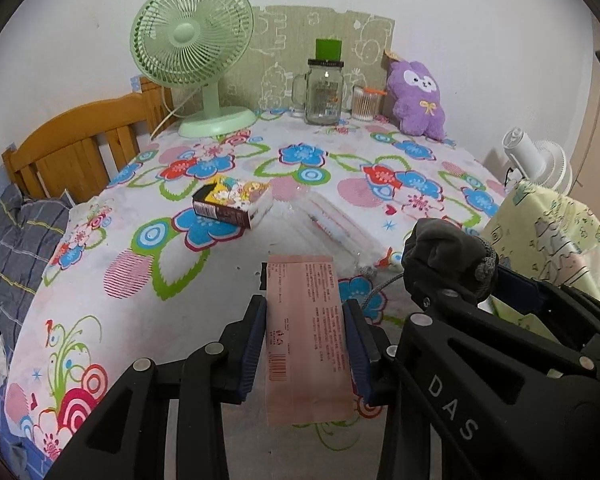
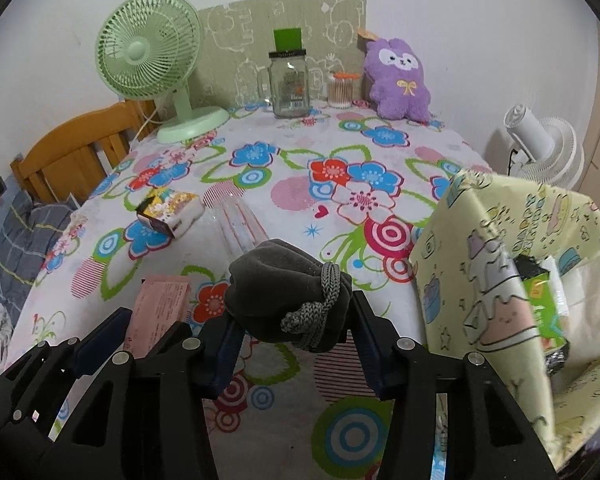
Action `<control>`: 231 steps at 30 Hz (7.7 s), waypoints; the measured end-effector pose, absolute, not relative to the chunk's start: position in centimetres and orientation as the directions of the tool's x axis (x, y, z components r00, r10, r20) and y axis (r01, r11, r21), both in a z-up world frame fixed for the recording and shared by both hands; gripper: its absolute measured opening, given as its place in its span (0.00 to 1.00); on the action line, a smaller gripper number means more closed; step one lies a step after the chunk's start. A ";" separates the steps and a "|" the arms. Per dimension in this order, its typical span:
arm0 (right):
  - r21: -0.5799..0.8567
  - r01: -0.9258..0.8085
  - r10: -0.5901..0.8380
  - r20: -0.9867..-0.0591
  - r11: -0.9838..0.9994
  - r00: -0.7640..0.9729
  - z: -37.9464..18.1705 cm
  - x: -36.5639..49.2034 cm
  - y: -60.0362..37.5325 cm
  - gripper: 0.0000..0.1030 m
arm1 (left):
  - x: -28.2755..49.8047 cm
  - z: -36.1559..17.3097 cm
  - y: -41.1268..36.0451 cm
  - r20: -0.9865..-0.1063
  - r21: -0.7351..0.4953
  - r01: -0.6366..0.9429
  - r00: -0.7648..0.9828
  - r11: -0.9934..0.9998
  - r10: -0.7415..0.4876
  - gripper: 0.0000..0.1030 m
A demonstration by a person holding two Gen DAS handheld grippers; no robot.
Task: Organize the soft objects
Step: 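Lift and carry grey sock with right tool while left tool carries pink packet to box, then lower sock into box and open right tool while left tool releases pink packet, then withdraw both open tools from the box back over the table, then move right tool to clear straw pack while left tool approaches yellow snack box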
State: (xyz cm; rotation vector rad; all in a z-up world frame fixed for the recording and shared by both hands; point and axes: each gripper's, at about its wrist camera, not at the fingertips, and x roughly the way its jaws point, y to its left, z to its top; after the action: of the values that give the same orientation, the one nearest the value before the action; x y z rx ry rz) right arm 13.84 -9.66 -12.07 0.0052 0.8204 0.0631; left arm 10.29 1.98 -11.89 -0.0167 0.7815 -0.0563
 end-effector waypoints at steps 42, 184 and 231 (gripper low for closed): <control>0.002 -0.104 0.086 -0.570 0.995 0.817 -0.7 6.9 -13.8 0.53 | 4.1 -1.7 -2.8 -0.561 -0.019 0.129 0.819 0.991 -0.118 0.38; 0.029 0.161 -0.115 -0.576 0.987 0.809 -1.4 7.4 -24.7 0.87 | 6.7 -2.7 -13.4 -0.583 -0.006 0.373 0.753 0.928 -0.306 0.92; 0.015 0.023 -0.011 -0.539 1.000 0.842 -1.2 8.4 -12.2 1.00 | 6.8 -2.7 -1.0 -0.536 -0.004 0.202 0.826 0.979 -0.173 0.97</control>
State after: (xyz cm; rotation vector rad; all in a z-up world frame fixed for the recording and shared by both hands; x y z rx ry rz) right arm 8.39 -12.19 -1.23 0.0214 0.5694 -0.0176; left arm 6.82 -1.00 -2.66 0.0534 0.5647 -0.1996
